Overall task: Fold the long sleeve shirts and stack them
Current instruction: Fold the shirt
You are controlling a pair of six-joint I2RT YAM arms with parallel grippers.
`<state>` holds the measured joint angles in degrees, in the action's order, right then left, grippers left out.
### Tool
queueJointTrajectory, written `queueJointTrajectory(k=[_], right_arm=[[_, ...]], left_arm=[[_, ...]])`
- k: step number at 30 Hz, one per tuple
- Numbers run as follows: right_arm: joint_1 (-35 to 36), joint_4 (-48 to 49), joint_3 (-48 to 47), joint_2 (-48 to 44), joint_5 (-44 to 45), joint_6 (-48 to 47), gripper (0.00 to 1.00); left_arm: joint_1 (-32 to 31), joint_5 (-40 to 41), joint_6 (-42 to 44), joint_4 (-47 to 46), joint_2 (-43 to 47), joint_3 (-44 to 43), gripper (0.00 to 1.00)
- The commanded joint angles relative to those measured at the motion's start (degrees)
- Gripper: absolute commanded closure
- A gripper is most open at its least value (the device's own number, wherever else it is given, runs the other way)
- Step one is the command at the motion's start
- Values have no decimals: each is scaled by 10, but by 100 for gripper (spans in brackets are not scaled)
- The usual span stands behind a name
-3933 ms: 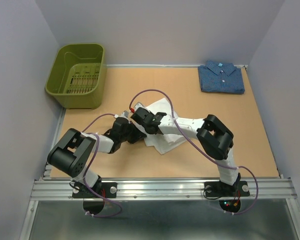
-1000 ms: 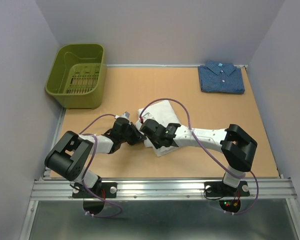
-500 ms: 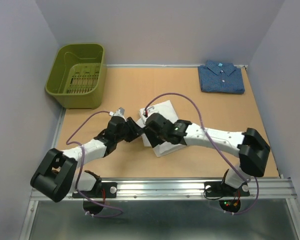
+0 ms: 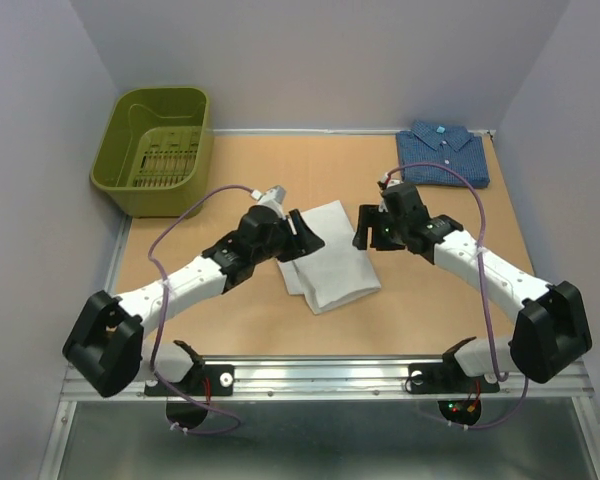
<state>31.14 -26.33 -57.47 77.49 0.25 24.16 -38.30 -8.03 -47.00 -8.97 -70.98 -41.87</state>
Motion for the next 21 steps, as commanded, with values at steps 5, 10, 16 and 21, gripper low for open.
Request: queueJointTrajectory(k=[5,10,16,21], right_arm=[[-79,91,66,-42,-155,36,29],[-88,129,102,-43,-189,44,30],[-88,173,126,-32,-236,54,30],[-88,203,127,-10,-298,63,29]], left_arm=[[-73,-123,49,4,-134,-95,58],[-72,-174,82,7,-187,-73,72],[-44,-215,92,13,-210,3,81],[-10,-225,107,20,-190,45,84]])
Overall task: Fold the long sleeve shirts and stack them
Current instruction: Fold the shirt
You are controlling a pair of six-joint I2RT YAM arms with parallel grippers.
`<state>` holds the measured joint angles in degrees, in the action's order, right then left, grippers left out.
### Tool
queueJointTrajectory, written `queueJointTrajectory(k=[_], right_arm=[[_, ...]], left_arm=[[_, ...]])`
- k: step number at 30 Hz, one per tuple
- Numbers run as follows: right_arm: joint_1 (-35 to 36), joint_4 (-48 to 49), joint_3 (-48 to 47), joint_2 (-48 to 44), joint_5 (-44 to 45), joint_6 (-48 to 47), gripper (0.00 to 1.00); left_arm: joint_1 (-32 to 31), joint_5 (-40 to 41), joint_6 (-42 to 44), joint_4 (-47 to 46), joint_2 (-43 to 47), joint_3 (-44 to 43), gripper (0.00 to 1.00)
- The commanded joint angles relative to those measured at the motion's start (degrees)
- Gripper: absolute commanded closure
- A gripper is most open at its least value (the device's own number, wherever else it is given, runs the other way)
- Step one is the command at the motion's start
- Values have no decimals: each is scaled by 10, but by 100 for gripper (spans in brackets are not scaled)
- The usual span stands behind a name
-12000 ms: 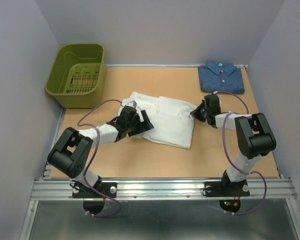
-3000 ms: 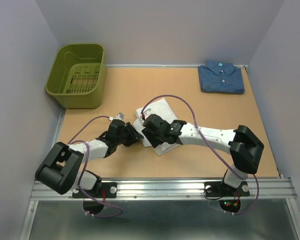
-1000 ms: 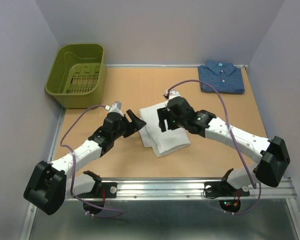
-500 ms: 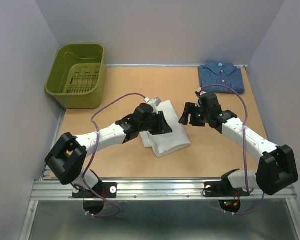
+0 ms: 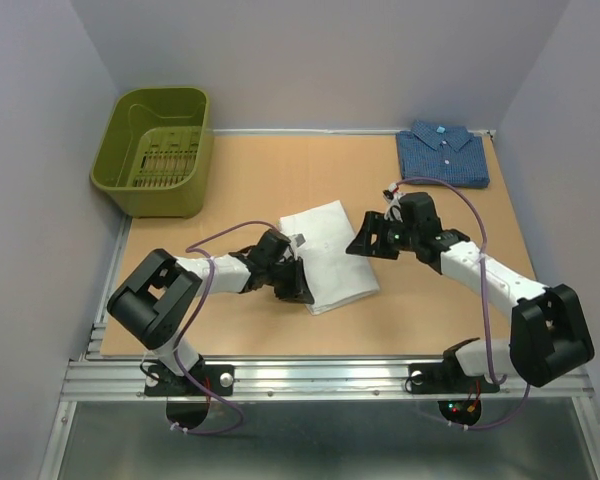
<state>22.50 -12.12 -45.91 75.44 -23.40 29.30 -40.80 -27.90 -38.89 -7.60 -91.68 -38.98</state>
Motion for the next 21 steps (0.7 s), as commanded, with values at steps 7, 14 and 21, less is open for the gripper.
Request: queueJointTrajectory(k=[7,14,21], right_arm=[[-2,112,27,54,-162,26,29],[-3,178,107,133,-190,28,30],[-48,225,162,199,-213,29,35]], left_arm=[[18,-36,31,8,12,33,85],[24,-28,29,7,19,44,93],[29,-35,30,6,21,59,100]])
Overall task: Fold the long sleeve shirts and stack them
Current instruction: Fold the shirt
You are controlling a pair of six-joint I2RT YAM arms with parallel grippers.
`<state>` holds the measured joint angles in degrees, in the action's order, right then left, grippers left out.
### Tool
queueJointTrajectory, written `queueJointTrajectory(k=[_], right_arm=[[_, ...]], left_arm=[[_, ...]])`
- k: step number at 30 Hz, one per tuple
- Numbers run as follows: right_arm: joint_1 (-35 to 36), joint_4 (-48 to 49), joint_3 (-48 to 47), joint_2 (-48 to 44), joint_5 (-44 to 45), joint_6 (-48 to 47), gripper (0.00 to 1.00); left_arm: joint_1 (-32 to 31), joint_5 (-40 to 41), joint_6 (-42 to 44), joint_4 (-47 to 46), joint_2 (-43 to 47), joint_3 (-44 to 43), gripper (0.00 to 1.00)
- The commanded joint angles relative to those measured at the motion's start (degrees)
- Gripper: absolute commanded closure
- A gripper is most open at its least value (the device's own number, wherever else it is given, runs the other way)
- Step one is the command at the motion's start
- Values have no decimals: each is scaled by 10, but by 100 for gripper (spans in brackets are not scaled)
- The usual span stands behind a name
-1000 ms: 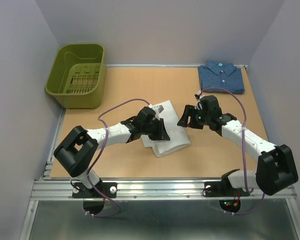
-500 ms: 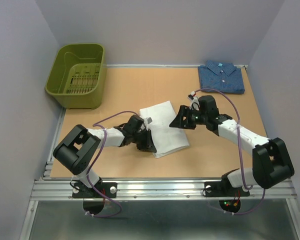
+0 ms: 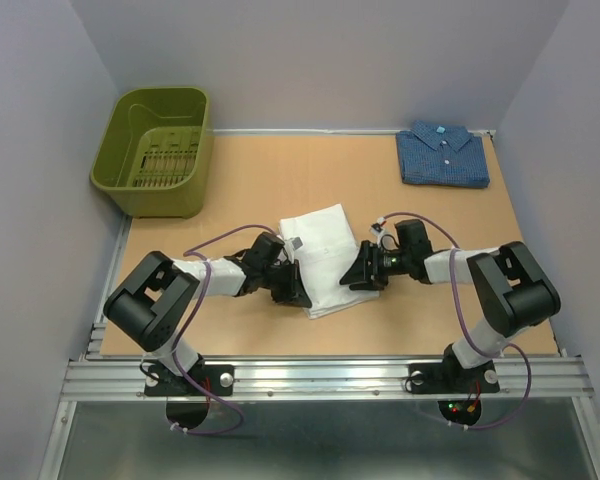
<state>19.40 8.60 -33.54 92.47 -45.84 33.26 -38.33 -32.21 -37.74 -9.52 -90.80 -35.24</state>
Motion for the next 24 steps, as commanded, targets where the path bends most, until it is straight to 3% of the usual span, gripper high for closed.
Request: queueJointTrajectory(k=[1,8,13,24], right_arm=[[-17,18,37,25,11,-13,35],[-17,15,16,-69,-33,20,36],[-16,17,14,-87,-67,30,36],[-17,15,88,-45,-27,7,37]], left_arm=[[5,7,20,25,14,22,100],[5,6,22,29,19,18,100],[5,7,23,31,21,15,100],[7,18,24,46,41,21,100]])
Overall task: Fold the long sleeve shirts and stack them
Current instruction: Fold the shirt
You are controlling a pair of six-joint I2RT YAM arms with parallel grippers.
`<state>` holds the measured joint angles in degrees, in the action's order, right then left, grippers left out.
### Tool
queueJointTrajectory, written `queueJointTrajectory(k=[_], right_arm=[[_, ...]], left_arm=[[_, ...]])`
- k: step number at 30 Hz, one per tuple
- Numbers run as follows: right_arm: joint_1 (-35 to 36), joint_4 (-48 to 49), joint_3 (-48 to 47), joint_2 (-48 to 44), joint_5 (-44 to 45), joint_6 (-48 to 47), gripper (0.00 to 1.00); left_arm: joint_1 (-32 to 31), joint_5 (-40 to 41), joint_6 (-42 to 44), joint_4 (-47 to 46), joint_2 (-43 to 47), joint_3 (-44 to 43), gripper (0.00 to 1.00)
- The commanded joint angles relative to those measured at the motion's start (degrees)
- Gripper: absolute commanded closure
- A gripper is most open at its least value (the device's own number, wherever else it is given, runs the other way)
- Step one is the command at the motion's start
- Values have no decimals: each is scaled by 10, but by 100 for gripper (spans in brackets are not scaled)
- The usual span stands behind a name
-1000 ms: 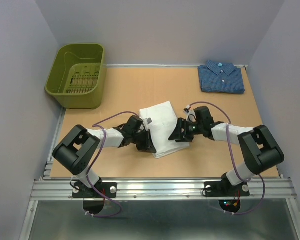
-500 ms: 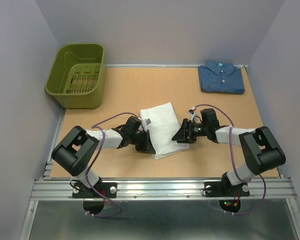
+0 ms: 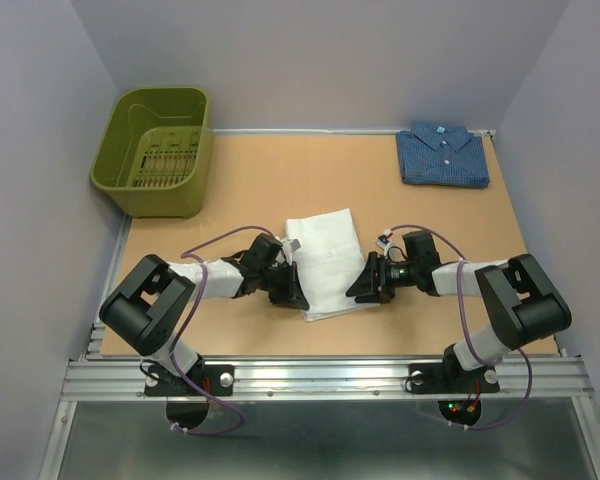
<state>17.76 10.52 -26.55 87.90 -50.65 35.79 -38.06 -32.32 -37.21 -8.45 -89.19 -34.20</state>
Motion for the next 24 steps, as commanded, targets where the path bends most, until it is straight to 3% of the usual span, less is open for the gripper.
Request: queueJointTrajectory(k=[1,6,12,19,24], right_arm=[[-1,-5,8,-5,19,-17,37],[-1,-10,-53,-76,19,2,35],[0,8,-159,-63,34,22,32],[0,215,-153,26,39,118,32],[-1,286,-106,109,80,121,32]], left_arm=[[4,22,19,40,27,8,100],[6,30,7,56,81,-27,100],[13,98,-4,28,134,-115,97],[26,137,-60,-135,62,-120,98],[35,146,-124,-267,-33,-60,100]])
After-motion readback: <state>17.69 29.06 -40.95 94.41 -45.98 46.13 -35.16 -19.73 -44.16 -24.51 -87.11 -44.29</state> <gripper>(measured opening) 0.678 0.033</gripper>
